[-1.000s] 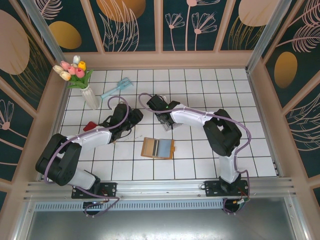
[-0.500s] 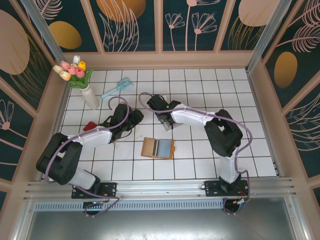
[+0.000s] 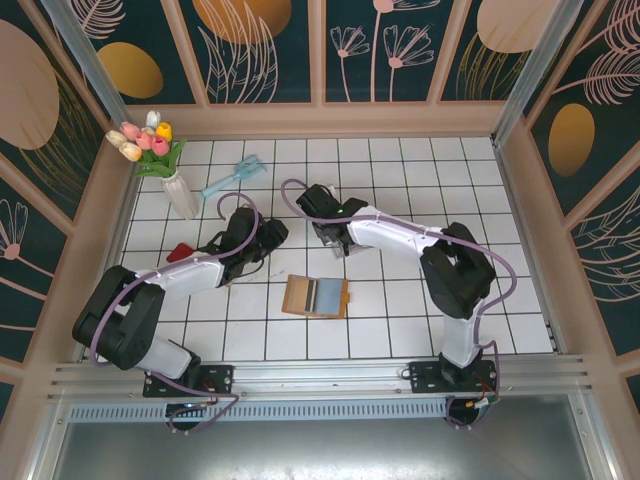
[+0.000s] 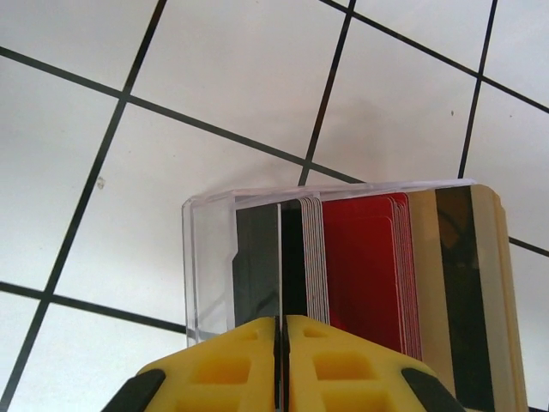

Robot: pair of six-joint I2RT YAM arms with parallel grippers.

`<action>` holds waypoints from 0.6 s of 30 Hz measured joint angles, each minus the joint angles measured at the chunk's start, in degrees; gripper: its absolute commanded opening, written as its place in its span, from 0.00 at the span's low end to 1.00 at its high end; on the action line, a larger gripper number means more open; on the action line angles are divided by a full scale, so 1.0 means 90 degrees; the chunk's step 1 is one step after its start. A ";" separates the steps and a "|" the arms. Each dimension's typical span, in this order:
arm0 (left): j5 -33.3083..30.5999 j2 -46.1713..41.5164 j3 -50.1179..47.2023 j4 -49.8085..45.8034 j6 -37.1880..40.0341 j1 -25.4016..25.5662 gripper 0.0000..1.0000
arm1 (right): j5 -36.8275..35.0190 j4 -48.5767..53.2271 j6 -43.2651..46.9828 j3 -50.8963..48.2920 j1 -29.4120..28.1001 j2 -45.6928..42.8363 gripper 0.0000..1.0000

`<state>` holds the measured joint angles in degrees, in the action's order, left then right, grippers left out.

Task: Put the credit cards into the card holder
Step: Pick up the credit card from the storage box.

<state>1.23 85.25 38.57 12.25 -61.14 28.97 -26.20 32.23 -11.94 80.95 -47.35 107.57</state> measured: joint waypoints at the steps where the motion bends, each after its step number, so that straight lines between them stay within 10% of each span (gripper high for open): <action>1: 0.0012 -0.0002 0.0000 0.0010 0.0002 0.0000 0.54 | 0.0092 0.0022 -0.0068 0.0000 0.0000 -0.0104 0.09; 11: 0.0687 -0.0272 -0.0066 0.0381 0.0199 0.0000 0.64 | 0.1460 -0.0709 -0.0969 -0.0828 0.0112 -0.2006 0.03; 18: 0.2322 -0.0792 -0.0423 0.1877 0.0175 -0.0005 0.68 | 0.4252 -0.3254 -0.2550 -0.3385 0.1494 -0.3934 0.01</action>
<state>22.13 78.13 34.76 29.15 -59.57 28.93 12.08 2.94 -34.89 50.48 -33.91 72.16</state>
